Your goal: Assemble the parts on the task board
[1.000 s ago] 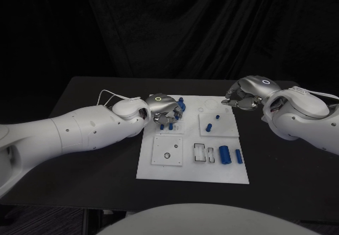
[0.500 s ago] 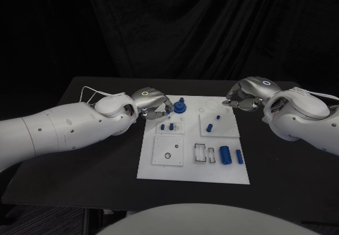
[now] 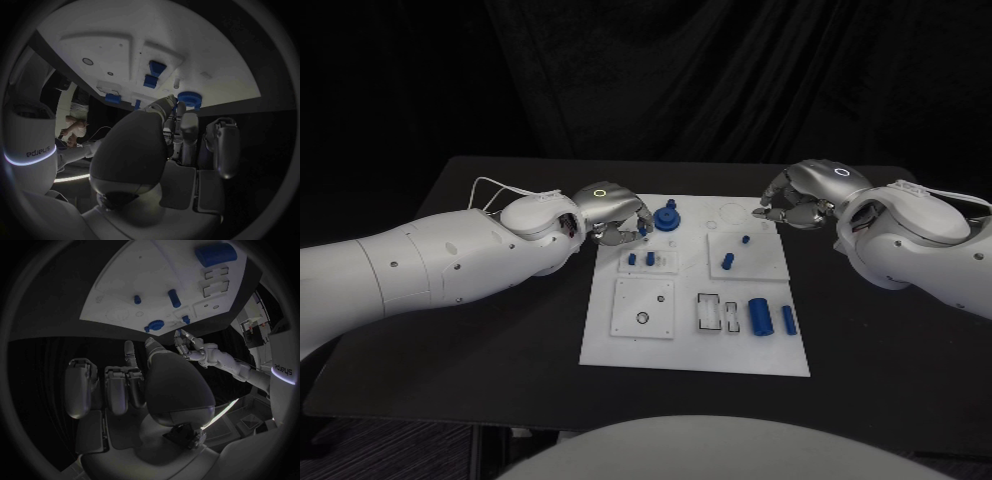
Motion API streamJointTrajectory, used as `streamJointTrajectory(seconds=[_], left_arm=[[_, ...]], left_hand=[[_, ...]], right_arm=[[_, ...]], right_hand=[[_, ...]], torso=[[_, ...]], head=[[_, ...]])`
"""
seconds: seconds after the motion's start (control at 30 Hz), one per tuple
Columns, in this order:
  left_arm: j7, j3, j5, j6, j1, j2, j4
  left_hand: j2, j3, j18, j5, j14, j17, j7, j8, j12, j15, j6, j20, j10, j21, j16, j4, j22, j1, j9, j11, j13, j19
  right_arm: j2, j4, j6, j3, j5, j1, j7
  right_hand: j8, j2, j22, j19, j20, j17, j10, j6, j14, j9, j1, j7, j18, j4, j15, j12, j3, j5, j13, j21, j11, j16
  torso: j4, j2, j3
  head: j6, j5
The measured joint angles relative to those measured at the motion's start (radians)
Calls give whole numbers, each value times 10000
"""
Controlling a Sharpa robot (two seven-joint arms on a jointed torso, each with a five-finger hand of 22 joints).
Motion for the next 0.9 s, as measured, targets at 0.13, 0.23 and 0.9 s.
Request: streamJointTrajectory(seconds=[0.13,0.23,0.9], left_arm=[[-15,0,0,84,-48,117,-145],[-25,0,-1,136,-76,200,-249],[-192,0,-3,440,-218,610,-774]], left_hand=[[0,0,0,0,-12,0,0,-1,0,12,0,29,0,0,-19,0,0,0,0,0,-12,-29],[0,0,0,0,-11,-17,0,-8,0,12,0,29,0,0,-19,0,0,0,0,0,-14,-29],[0,-1,0,-1,-45,-47,-1,-9,-45,46,-1,-7,-1,0,-57,1,-2,0,-31,0,-60,-65]], right_arm=[[4,0,6,1,6,-1,3],[4,0,10,1,9,-1,4],[11,10,8,-1,19,-3,10]], right_hand=[[0,0,0,0,0,0,0,0,0,1,0,0,0,0,0,0,0,0,0,0,0,0],[0,0,-1,0,0,0,0,0,0,1,0,0,-1,0,0,0,0,0,0,0,0,0],[0,-52,-2,0,0,0,0,0,0,-7,51,0,160,-30,0,0,30,38,0,-191,0,0]], torso=[[-5,2,-2],[-18,4,-2],[-34,4,17]], head=[[0,-6],[0,11],[0,16]])
